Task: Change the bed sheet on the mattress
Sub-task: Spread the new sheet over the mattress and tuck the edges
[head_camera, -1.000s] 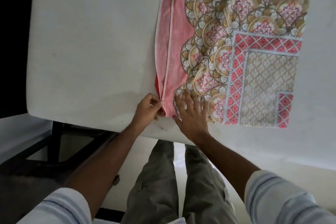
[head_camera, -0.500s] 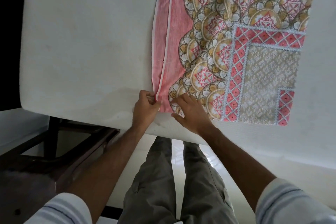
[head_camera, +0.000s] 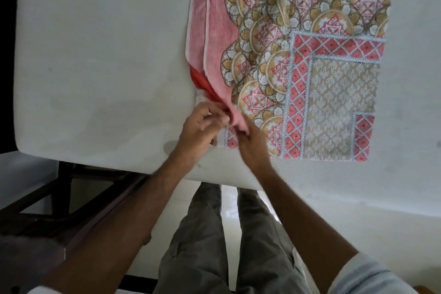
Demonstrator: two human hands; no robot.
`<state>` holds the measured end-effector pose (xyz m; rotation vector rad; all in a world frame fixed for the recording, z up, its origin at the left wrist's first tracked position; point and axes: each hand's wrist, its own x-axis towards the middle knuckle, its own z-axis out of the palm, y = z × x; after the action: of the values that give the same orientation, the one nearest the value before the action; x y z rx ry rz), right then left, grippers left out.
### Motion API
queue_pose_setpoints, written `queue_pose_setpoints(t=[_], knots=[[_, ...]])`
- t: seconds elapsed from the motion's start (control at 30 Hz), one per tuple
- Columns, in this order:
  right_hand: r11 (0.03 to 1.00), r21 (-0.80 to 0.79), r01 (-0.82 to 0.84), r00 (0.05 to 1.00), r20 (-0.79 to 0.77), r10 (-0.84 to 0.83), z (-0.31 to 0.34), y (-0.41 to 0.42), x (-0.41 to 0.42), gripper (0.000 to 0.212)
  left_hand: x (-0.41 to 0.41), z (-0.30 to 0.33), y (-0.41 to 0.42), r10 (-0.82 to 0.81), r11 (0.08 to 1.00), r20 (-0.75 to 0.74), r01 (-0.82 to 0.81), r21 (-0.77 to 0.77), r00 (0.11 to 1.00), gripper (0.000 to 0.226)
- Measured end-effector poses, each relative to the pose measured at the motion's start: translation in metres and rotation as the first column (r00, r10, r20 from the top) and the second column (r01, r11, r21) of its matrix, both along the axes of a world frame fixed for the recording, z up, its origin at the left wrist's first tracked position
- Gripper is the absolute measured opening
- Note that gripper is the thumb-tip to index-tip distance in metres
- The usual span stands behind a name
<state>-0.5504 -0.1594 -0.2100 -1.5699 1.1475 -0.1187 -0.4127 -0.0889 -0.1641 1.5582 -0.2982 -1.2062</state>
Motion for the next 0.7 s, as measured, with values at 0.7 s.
queue_pose_setpoints(t=[0.7], knots=[[0.818,0.519,0.248,0.759,0.42,-0.497,0.043,-0.313,-0.234,0.019,-0.131,-0.082,-0.15,-0.855,0.517,0.493,0.318,0.795,0.16,0.076]])
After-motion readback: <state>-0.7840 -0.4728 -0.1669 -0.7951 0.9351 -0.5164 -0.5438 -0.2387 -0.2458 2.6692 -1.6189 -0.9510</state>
